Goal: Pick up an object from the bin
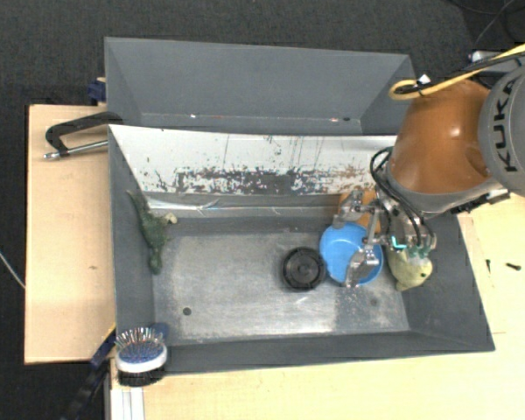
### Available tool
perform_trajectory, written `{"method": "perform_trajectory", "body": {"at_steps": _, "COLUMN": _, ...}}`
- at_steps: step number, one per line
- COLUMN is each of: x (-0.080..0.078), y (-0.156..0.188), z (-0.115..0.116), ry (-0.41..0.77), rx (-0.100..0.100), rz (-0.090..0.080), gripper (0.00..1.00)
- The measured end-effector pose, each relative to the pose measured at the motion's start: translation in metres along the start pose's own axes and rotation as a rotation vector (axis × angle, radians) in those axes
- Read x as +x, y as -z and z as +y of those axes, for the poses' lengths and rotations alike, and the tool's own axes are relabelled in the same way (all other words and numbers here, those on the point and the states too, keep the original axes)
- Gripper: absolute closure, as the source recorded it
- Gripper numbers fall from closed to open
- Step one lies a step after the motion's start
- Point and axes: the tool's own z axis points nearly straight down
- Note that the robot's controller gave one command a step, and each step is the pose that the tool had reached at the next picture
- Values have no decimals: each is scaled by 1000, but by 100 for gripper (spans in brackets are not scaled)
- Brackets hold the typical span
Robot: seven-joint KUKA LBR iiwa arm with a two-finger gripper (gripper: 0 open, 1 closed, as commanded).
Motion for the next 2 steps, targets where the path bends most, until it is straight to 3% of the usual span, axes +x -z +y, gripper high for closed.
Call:
{"method": "perform_trajectory", "body": {"at_steps": 1, "x": 11, "y": -80, "z": 25, "ry": 250, "rx": 2, "rz": -13, "gripper": 0}}
{"method": "perform_trajectory", "body": {"at_steps": 2, "x": 0, "y": -80, "z": 70, "ry": 118, "rx": 0, "rz": -21, "gripper": 0}}
